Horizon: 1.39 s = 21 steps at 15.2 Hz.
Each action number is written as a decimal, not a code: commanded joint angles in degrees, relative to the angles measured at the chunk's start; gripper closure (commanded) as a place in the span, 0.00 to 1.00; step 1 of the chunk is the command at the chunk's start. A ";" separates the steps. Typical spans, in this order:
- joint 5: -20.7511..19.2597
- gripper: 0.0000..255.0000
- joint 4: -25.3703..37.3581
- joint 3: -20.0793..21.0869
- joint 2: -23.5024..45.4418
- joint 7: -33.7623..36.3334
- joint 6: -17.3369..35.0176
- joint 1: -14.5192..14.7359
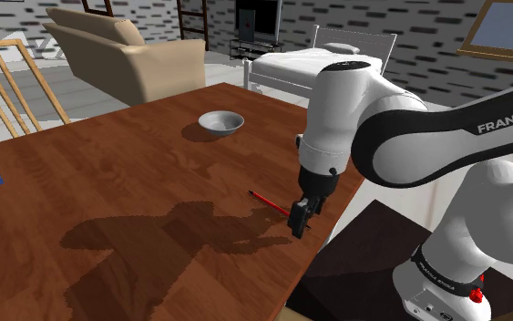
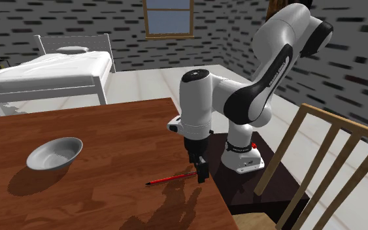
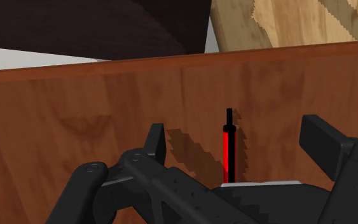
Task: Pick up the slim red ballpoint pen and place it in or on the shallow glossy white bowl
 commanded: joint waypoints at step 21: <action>-1.97 1.00 5.77 -2.95 -4.26 0.57 -10.02 0.02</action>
